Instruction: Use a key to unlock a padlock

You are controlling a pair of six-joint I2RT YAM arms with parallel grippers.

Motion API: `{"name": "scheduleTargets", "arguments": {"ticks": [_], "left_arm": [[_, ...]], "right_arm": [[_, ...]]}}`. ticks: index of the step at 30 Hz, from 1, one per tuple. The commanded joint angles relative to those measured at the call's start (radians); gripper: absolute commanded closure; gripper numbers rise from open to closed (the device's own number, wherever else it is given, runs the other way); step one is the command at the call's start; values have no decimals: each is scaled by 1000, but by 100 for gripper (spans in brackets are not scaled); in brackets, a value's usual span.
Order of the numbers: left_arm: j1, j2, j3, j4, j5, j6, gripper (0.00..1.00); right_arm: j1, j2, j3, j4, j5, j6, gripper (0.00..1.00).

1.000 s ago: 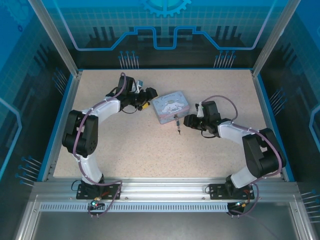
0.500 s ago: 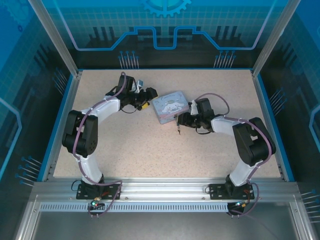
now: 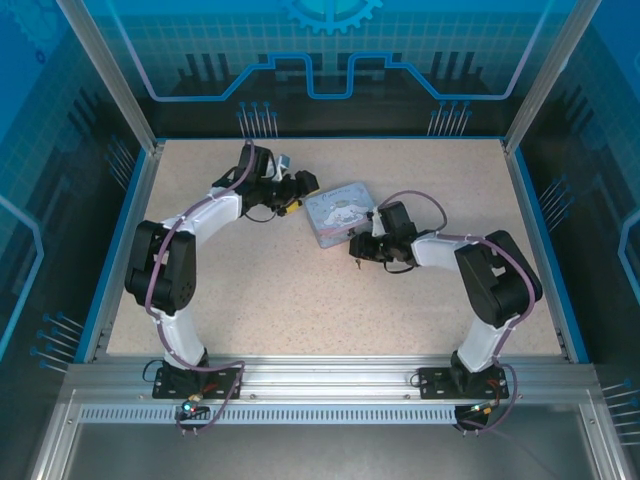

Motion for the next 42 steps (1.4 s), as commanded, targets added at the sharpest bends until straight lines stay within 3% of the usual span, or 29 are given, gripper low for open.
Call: {"name": "scheduleTargets", "arguments": {"ticks": [1,10,15,21,28,34,42], "left_arm": [[-7,-1,34,-31,-10,27,18],[-27,5,54,-79,-46,66,18],[-33,8,54,-83,-47,69,18],[-38,10,58,-83,-49,67,17],[-39,2,59,-88,-51,67,17],[-39,-2,57,-85,-50,67,17],[-45,-7,51,-76,-56,57,17]], "right_arm": [[12,15,35,-28,54,-11,67],[10,32,56,-55,78,-14,76],[3,10,30,-43,70,-14,70],[-13,14,19,-23,39,-12,71],[-53,-55,-75,114,-59,45,61],[-102,-91,-96,84,-59,41,63],[-94,-30,-59,78,-59,41,69]]}}
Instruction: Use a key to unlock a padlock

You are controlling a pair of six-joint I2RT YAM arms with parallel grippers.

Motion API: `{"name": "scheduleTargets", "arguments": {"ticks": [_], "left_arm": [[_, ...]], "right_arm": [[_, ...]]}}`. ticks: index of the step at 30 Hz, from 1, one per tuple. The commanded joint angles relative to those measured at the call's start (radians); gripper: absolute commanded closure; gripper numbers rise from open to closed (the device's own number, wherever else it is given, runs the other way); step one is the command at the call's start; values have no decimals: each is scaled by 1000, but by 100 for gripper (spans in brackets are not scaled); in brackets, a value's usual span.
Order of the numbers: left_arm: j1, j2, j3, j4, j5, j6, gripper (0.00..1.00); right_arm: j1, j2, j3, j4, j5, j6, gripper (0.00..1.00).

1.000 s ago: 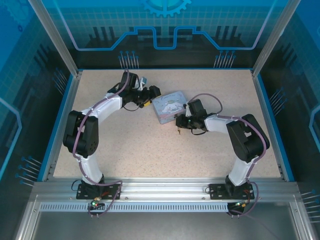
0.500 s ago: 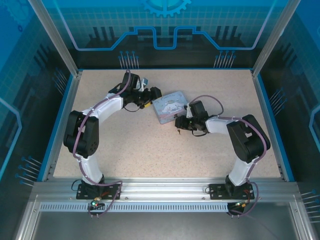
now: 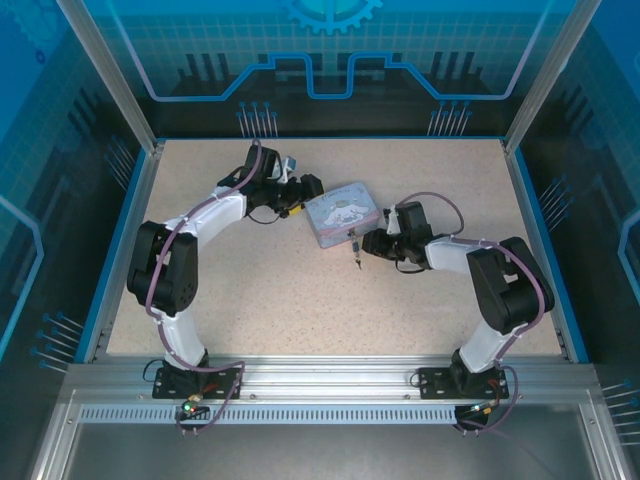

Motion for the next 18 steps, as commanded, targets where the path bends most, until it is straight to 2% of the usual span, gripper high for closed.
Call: {"name": "scheduleTargets", "arguments": {"ticks": [1,13,18], "left_arm": [[-9,-7,27,-12,-12,9,17],[-14,-13,25,-9,-19,3,17],[-15,-17,24,-11,-19,2,17]], "right_arm": [[6,46,39,2,-14,8,69],[125,83,151,-71,-8,-23,71],[119,47,110,-57,11,-14,67]]}}
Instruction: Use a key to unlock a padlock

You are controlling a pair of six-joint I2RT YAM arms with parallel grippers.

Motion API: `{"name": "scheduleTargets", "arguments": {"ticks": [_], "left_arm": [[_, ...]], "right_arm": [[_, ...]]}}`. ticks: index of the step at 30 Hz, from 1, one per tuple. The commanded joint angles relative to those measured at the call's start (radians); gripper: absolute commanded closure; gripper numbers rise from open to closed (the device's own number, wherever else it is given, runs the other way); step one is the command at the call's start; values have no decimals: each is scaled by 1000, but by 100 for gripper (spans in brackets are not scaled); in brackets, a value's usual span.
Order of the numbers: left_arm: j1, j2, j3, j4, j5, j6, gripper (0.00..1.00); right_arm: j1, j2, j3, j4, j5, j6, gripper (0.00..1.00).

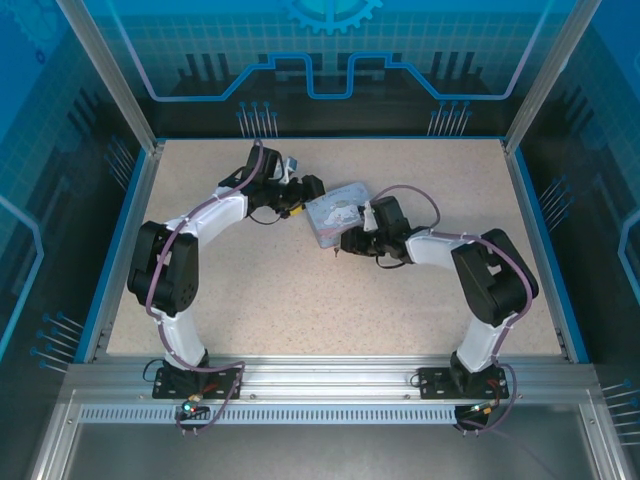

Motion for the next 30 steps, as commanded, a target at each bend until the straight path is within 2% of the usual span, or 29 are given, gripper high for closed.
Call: {"name": "scheduleTargets", "arguments": {"ticks": [1,6,9,16,21,23,26,30], "left_arm": [[-7,-18,22,-10,-9,5,17],[-8,-23,22,-15,-9,9,17],[-7,-26,19,-15,-9,9,17],[-8,-20,25,-14,-24,5,17],[-8,-14,39,-22,-33,6,17],[-8,-14,40,-26,-33,9,17],[-7,-15,43,-32,-36,12,17],[-8,-14,53,-44,-38,22,17]], "right_arm": [[-17,-39,-27,-6,12,3,66],[-49,-58,-93,50,0,25,56],[-58,-56,-106,89,-12,76,54],[12,-32,-100,144,56,208,53],[71,-22,-114,152,161,275,54],[94,-26,-114,129,204,262,54],[128,-32,-78,17,274,171,47],[186,-53,-4,-159,411,-39,37]]}}
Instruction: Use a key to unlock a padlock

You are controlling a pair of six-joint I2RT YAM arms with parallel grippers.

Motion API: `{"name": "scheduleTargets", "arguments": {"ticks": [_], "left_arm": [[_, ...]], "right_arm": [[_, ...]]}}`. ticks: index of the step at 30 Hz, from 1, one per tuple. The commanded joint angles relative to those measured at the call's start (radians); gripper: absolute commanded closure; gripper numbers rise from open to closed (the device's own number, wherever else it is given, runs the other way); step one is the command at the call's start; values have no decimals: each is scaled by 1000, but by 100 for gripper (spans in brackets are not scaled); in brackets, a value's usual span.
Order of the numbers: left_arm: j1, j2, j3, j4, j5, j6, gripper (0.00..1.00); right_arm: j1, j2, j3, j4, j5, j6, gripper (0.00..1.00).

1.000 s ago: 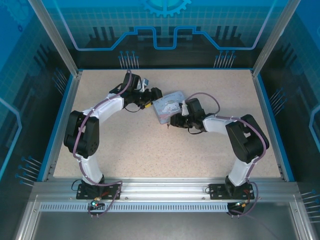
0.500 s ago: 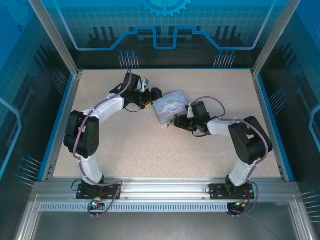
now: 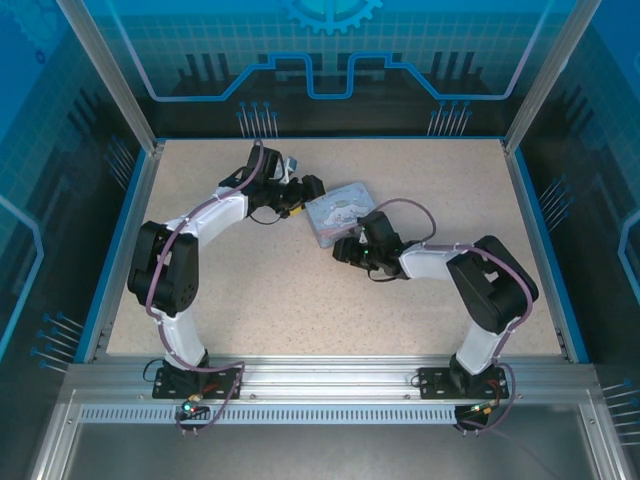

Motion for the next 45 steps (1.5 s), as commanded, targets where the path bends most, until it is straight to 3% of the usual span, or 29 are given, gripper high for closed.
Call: {"name": "scheduleTargets", "arguments": {"ticks": [1,6,15,23,34,37,43,45], "left_arm": [[-6,-14,43,-30,-14,22,17],[-6,0,70,-53,-24,38,17],[-7,11,88,-150,-86,107,17],[-35,41,93,-204,-132,155,17],[-51,78,86,-220,-146,167,17],[-55,89,86,-224,-148,170,17],[-63,97,77,-218,-149,166,17],[-65,96,75,-215,-148,164,17]], "right_arm": [[50,-21,87,-191,179,-206,35],[71,7,146,-269,282,-320,31],[92,98,209,-277,323,-328,31],[91,152,243,-288,401,-276,31],[12,139,252,-339,467,-154,33],[-36,62,195,-293,402,-105,33],[-136,-88,61,-83,108,-81,32],[-161,-146,10,-41,73,-54,32]]}}
